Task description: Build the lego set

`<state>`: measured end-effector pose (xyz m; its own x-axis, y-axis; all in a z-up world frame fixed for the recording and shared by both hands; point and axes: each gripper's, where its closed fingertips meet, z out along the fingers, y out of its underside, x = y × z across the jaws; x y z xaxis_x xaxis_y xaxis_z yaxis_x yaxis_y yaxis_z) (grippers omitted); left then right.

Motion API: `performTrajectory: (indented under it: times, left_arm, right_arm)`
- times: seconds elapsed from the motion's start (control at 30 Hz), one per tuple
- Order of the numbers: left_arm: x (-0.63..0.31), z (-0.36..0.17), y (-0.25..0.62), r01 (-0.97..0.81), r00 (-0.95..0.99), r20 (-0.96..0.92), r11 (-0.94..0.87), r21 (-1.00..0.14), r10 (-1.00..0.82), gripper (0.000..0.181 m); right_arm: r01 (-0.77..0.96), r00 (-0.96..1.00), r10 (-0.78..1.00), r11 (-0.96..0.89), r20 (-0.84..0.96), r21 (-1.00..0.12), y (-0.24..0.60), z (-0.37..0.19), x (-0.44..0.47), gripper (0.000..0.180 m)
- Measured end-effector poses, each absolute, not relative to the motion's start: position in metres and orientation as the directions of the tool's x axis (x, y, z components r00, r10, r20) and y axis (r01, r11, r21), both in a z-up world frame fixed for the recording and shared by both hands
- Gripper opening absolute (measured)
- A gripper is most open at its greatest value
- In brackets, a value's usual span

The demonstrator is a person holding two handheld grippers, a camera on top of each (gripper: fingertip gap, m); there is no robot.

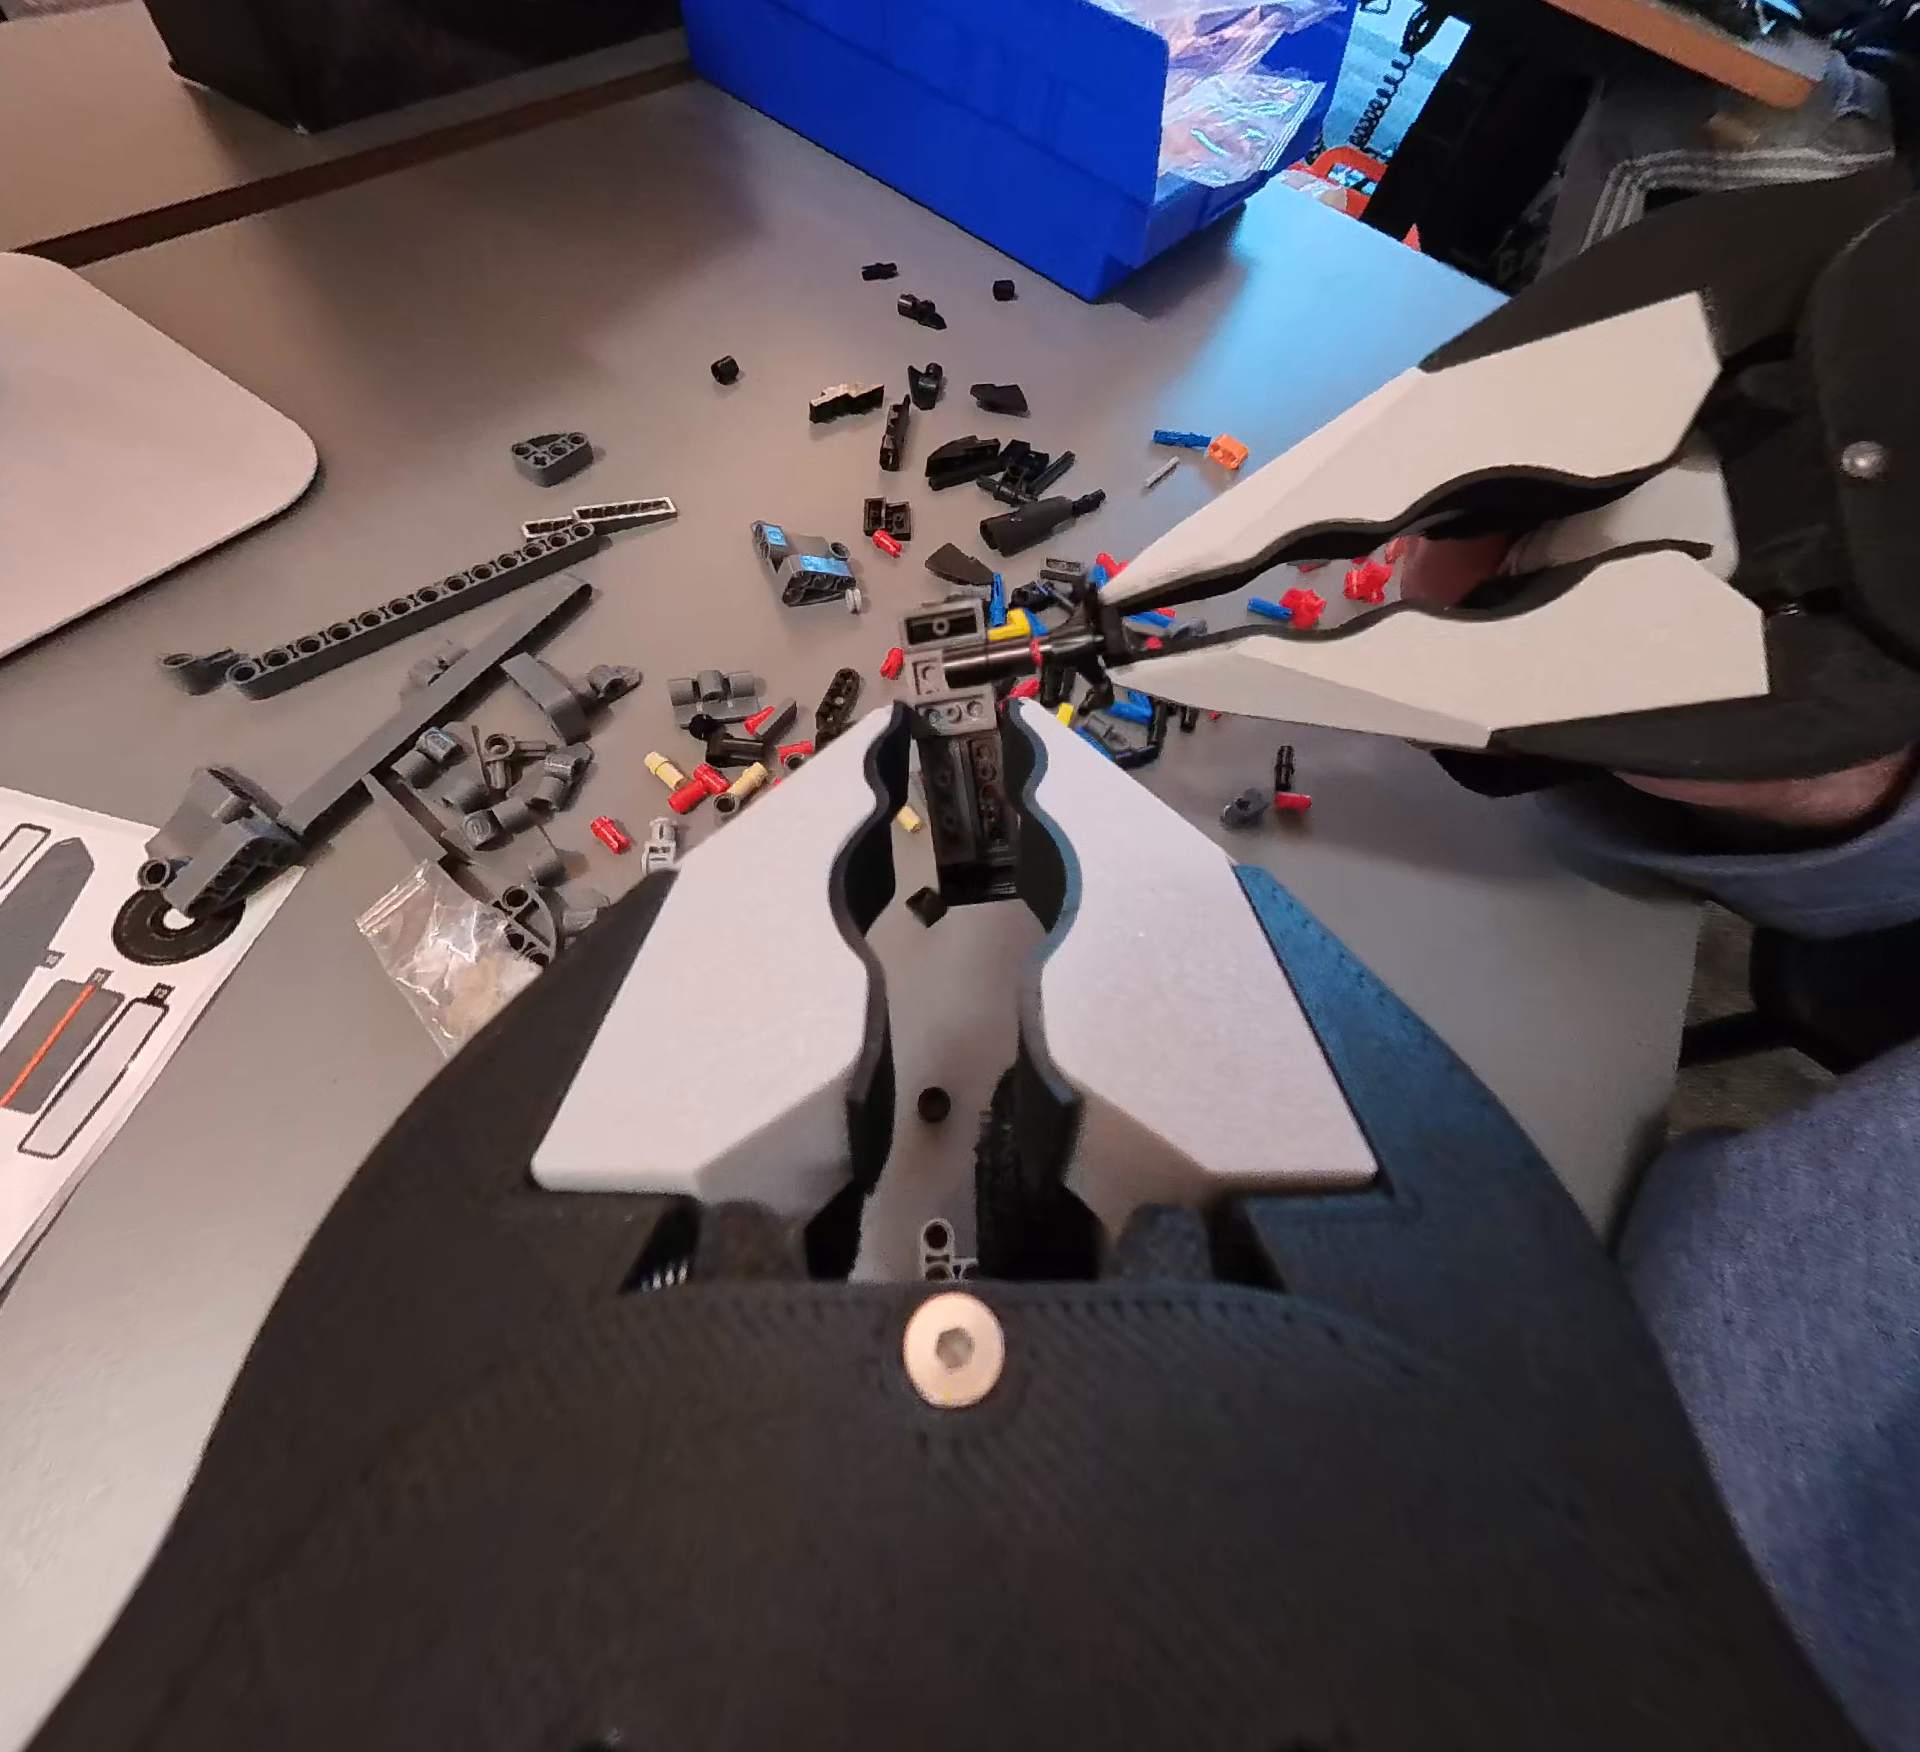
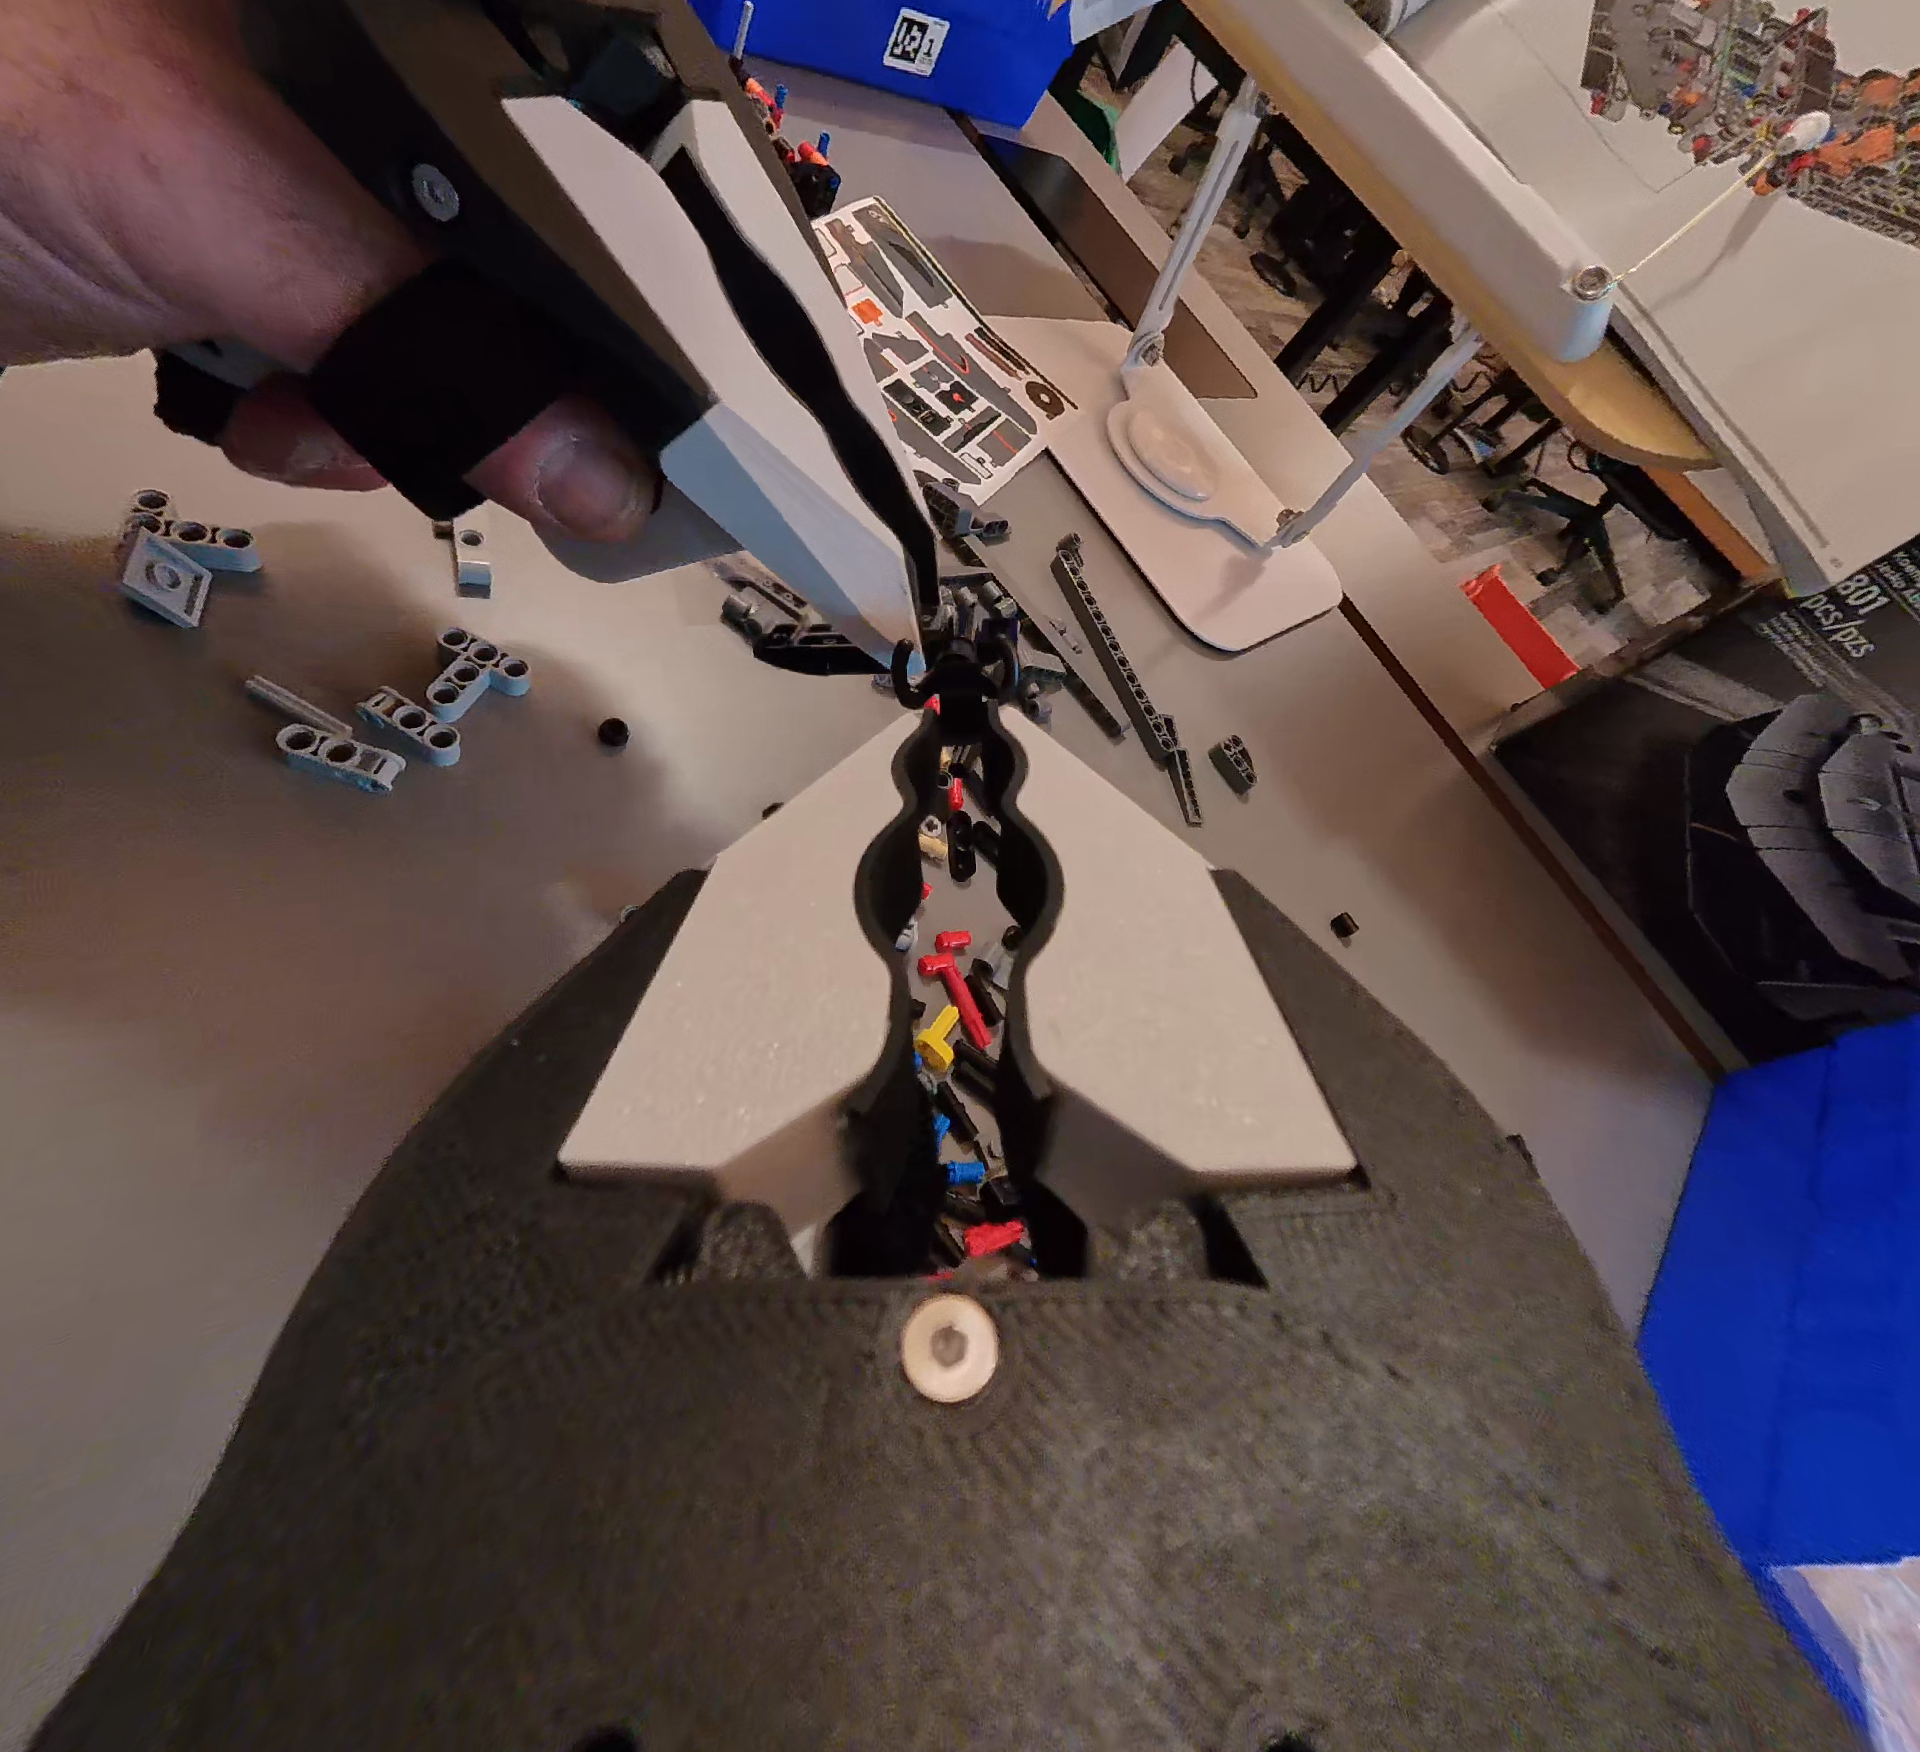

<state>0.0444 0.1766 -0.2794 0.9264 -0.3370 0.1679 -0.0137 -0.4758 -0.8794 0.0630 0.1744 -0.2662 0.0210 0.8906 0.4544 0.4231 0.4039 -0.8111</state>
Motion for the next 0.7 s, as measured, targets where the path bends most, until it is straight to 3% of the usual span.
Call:
performTrajectory:
  times: [0.43, 0.7]
  left_arm:
    - [0.040, -0.316, 0.176, -0.038, 0.939, 0.172, -0.584, -0.811, -0.299, 0.016]
    - [0.043, -0.328, 0.173, -0.016, 0.913, 0.235, -0.607, -0.795, -0.332, 0.026]
  right_arm:
    - [0.537, -0.038, 0.862, 0.445, 0.506, -0.717, 0.174, -0.300, 0.059, 0.005]
    - [0.556, -0.060, 0.863, 0.445, 0.501, -0.701, 0.174, -0.312, 0.057, 0.005]
